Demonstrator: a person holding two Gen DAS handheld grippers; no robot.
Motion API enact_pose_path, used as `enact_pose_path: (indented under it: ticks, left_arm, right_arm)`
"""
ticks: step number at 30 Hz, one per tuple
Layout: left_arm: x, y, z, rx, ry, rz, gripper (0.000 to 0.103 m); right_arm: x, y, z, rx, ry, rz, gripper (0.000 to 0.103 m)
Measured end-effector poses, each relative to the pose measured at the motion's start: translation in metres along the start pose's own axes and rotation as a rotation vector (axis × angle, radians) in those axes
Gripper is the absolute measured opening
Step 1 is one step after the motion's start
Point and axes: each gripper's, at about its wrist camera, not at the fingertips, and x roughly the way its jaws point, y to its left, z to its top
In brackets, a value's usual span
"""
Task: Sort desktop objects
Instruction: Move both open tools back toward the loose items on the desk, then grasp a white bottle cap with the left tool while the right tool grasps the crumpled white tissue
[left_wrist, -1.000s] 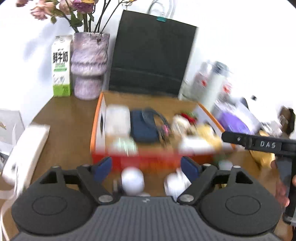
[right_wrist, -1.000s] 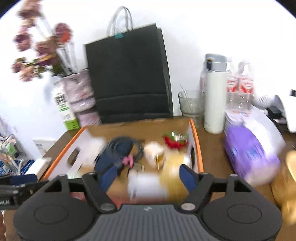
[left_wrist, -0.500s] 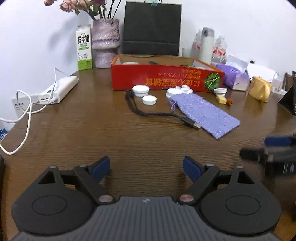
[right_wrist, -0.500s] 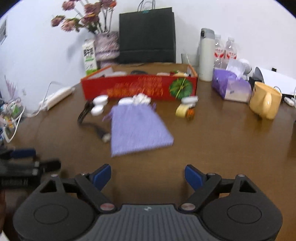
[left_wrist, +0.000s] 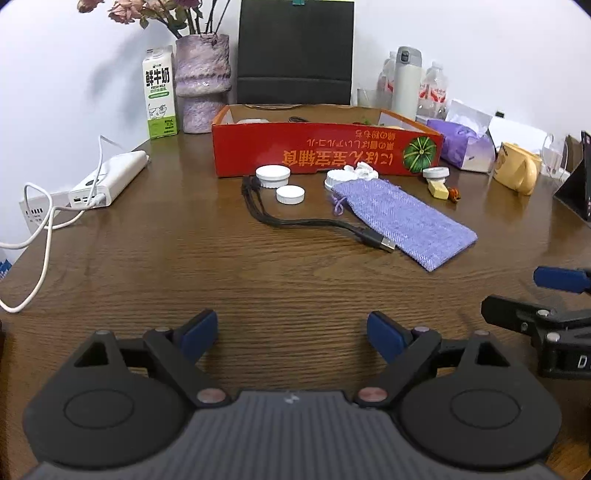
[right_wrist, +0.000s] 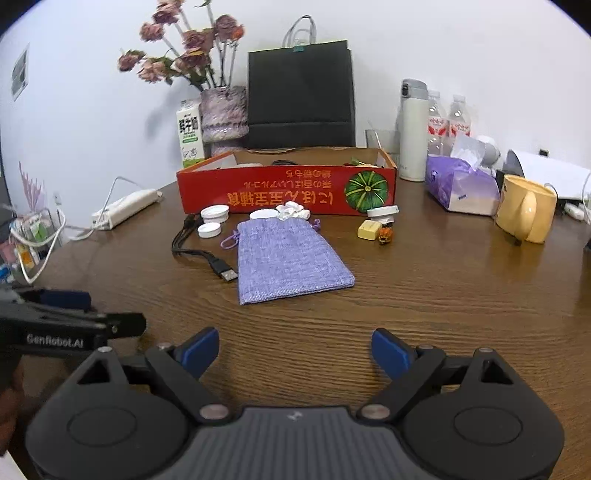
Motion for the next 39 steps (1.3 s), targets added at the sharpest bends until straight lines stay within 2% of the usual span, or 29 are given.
enact_pose_path:
  ticks: [16, 17, 19, 20, 21, 23, 26, 28, 29, 31, 32, 33, 34, 35, 37, 38, 39]
  left_arm:
    - [0.002, 0.0, 0.003, -0.005, 0.008, -0.015, 0.094]
    - [0.002, 0.002, 0.005, -0.017, 0.008, -0.031, 0.094]
    - [0.007, 0.01, 0.017, -0.051, 0.004, -0.108, 0.092]
    - [0.01, 0.014, 0.025, -0.059, -0.009, -0.117, 0.088]
    - [0.013, 0.016, 0.036, -0.056, -0.037, -0.101, 0.079]
    - [0.024, 0.018, 0.06, -0.023, -0.09, -0.072, 0.07]
    - [0.054, 0.021, 0.093, -0.004, -0.072, -0.104, 0.066]
    - [0.075, 0.016, 0.108, 0.037, -0.069, -0.123, 0.065]
    - [0.085, 0.013, 0.113, 0.06, -0.058, -0.128, 0.06]
    - [0.111, 0.008, 0.119, 0.076, 0.003, -0.14, 0.046]
    - [0.122, 0.008, 0.12, 0.058, 0.036, -0.131, 0.034]
    - [0.131, 0.009, 0.119, 0.039, 0.059, -0.13, 0.032]
    - [0.132, 0.01, 0.118, 0.041, 0.032, -0.13, 0.031]
    - [0.133, 0.01, 0.117, 0.048, 0.038, -0.132, 0.03]
    - [0.134, 0.011, 0.117, 0.044, 0.031, -0.133, 0.018]
    - [0.135, 0.012, 0.116, 0.042, 0.026, -0.131, 0.007]
    - [0.134, 0.014, 0.114, 0.041, 0.02, -0.134, 0.007]
  right_arm:
    - [0.001, 0.001, 0.001, -0.009, 0.0, -0.035, 0.089]
    - [0.002, 0.001, 0.002, -0.012, 0.014, -0.035, 0.089]
    - [0.005, -0.004, 0.01, 0.007, 0.037, -0.024, 0.089]
    - [0.008, -0.008, 0.016, 0.024, 0.046, -0.021, 0.089]
    - [0.012, -0.013, 0.024, 0.041, 0.05, -0.016, 0.087]
    - [0.023, -0.023, 0.045, 0.067, 0.036, -0.015, 0.084]
    - [0.043, -0.033, 0.075, 0.059, -0.001, -0.038, 0.082]
    - [0.063, -0.037, 0.095, 0.059, -0.001, -0.024, 0.076]
    - [0.078, -0.039, 0.107, 0.062, 0.01, 0.002, 0.071]
    - [0.105, -0.041, 0.123, 0.087, 0.043, 0.047, 0.068]
    - [0.123, -0.043, 0.132, 0.108, 0.066, 0.069, 0.064]
    - [0.137, -0.043, 0.137, 0.115, 0.086, 0.081, 0.056]
    - [0.154, -0.043, 0.144, 0.119, 0.112, 0.093, 0.052]
    - [0.166, -0.043, 0.147, 0.124, 0.131, 0.104, 0.045]
    - [0.191, -0.04, 0.152, 0.124, 0.164, 0.127, 0.043]
    - [0.202, -0.036, 0.153, 0.119, 0.182, 0.125, 0.043]
    - [0.209, -0.035, 0.152, 0.125, 0.175, 0.129, 0.043]
